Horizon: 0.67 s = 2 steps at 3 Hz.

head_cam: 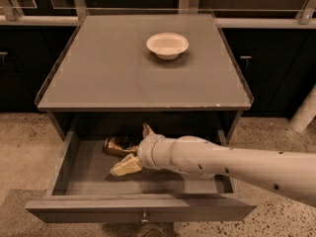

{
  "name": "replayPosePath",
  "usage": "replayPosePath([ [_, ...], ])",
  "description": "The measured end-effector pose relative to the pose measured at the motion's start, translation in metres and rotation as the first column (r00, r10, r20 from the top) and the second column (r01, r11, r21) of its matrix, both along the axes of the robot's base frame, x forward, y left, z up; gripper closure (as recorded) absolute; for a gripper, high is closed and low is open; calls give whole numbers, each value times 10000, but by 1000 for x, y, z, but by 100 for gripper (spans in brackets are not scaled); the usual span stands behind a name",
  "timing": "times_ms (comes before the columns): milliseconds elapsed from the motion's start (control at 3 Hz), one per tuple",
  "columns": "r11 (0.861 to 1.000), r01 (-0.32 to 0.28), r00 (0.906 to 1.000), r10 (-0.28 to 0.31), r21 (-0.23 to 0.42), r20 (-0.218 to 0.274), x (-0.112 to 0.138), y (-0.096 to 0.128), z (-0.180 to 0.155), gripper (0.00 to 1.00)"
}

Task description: Pick orange can from top drawer and place on counter

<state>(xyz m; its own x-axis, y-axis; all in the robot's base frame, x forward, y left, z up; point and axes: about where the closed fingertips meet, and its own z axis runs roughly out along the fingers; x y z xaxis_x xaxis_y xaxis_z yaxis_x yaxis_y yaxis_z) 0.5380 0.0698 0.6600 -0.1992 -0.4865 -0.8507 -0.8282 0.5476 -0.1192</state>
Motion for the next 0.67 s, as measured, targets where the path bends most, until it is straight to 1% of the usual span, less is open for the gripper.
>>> replayPosePath([
  [333,9993,-356,9993,354,147,147,3,13,-2,0],
  [667,9965,-703,9974,696,458,160,6,29,-10,0],
])
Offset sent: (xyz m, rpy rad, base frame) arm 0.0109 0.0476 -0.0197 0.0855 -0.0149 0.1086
